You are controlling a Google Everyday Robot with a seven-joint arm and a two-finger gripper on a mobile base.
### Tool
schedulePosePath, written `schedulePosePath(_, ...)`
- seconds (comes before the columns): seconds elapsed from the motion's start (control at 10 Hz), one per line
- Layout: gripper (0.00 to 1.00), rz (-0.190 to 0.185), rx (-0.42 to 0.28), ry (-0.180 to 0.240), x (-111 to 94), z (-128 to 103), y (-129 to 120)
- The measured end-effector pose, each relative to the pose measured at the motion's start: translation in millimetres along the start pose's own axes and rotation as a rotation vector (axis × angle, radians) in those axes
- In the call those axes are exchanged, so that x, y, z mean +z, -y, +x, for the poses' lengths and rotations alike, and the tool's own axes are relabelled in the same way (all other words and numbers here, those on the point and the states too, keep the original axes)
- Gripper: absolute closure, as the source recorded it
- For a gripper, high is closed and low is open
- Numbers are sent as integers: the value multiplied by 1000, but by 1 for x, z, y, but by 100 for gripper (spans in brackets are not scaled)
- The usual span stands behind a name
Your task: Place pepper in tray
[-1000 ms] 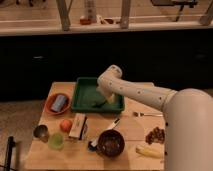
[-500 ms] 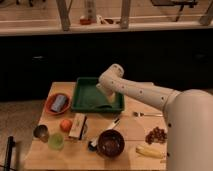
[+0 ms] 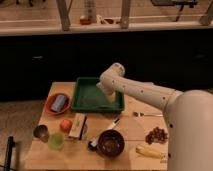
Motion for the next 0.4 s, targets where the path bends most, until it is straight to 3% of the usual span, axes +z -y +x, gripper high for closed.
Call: schedulePosePath(0.4, 20, 0, 3, 13, 1, 1, 0)
